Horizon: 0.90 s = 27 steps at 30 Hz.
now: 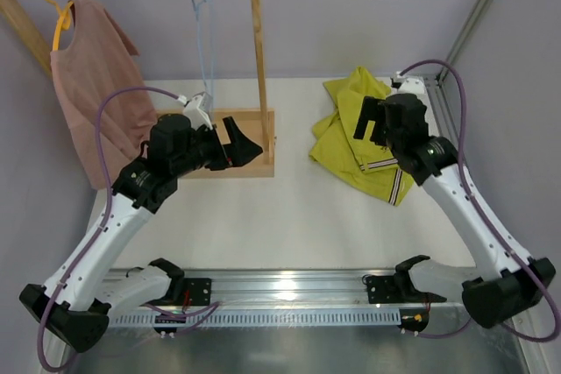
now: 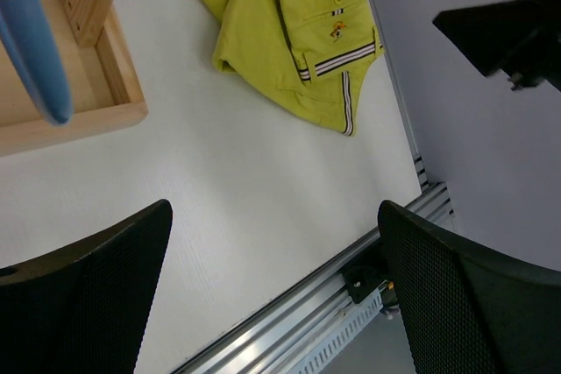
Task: Place the trousers on the hanger
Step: Fold the trousers
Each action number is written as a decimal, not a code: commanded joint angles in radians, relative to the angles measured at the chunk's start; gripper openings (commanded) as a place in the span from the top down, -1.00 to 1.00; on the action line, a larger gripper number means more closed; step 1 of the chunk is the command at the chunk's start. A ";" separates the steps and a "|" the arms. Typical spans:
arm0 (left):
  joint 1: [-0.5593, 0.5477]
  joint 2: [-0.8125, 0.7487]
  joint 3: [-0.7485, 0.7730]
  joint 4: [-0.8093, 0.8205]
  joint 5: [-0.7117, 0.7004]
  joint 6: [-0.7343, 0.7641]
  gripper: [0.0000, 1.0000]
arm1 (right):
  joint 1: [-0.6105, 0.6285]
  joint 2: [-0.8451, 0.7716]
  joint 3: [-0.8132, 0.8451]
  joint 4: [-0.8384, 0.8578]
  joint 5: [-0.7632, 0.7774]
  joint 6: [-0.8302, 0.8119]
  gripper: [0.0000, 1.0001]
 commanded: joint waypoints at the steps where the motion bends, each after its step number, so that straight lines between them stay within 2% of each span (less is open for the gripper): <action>1: 0.004 -0.034 0.006 0.000 0.007 0.046 -0.99 | -0.131 0.156 0.009 0.029 -0.026 -0.025 -0.99; 5: 0.004 -0.058 -0.007 -0.021 -0.010 0.052 -1.00 | -0.210 0.290 -0.081 0.125 -0.119 -0.028 -0.95; 9: 0.004 -0.075 -0.048 -0.012 -0.019 0.041 -0.99 | -0.216 0.509 -0.036 0.138 -0.165 -0.060 -0.74; 15: 0.004 -0.069 -0.068 -0.013 -0.021 0.032 -0.99 | -0.195 0.712 0.017 0.156 -0.158 -0.066 -0.61; 18: 0.004 -0.071 -0.071 -0.023 -0.056 0.038 -1.00 | -0.166 0.781 0.007 0.120 -0.109 -0.053 -0.10; 19: 0.004 -0.072 -0.068 -0.029 -0.077 0.041 -1.00 | -0.158 0.767 0.001 0.112 -0.101 -0.054 0.23; 21: 0.004 -0.065 -0.062 -0.046 -0.090 0.055 -1.00 | -0.132 0.720 -0.003 0.065 -0.078 -0.059 0.58; 23: 0.004 -0.065 -0.054 -0.053 -0.101 0.066 -1.00 | -0.110 0.599 0.018 -0.024 -0.041 -0.063 0.92; 27: 0.004 -0.059 -0.028 -0.063 -0.154 0.092 -0.91 | -0.084 0.375 0.046 -0.201 0.051 -0.028 0.93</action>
